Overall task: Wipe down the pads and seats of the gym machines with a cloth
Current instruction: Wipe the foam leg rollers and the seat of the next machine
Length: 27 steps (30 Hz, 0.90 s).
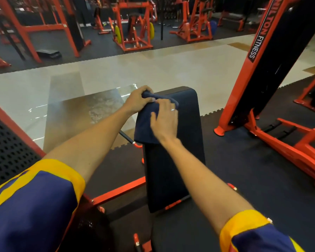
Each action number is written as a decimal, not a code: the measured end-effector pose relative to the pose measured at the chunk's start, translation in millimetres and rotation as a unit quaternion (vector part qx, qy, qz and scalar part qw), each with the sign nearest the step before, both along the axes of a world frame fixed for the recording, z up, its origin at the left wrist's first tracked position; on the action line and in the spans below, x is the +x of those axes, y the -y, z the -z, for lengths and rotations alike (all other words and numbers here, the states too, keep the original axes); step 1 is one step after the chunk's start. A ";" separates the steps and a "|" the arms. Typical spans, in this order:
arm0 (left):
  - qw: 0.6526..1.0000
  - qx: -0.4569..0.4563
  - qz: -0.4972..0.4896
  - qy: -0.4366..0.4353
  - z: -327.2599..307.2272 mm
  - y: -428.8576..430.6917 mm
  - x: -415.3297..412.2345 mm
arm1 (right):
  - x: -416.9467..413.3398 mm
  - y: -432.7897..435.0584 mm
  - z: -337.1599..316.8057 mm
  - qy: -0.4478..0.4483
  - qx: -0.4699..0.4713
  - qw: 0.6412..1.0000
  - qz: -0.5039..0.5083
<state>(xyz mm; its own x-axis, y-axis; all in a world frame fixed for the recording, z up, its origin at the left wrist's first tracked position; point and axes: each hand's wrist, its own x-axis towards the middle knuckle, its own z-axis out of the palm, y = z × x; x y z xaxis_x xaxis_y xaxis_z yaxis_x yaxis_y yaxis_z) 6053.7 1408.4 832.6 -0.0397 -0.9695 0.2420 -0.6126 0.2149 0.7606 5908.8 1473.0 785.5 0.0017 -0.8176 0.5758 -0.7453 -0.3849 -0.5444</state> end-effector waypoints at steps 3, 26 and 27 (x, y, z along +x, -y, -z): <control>0.998 0.046 0.039 -0.030 1.7 16.9 -0.5 | 34.0 5.5 23.4 0.028 0.084 0.996 -0.010; 0.989 -0.135 0.034 -0.040 65.1 51.7 -1.9 | 15.5 95.6 26.2 -0.009 -0.026 0.999 0.046; 0.988 -0.143 0.028 -0.044 67.6 50.6 -2.4 | 4.6 98.2 24.4 -0.054 -0.032 0.997 0.038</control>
<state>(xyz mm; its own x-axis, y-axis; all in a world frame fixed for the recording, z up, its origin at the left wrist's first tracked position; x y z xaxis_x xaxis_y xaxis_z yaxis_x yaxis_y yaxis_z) 6051.3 1357.8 765.0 -0.0586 -0.8577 0.5107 -0.5282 0.4608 0.7132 5913.3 1374.8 761.1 0.0061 -0.7797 0.6262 -0.8263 -0.3566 -0.4360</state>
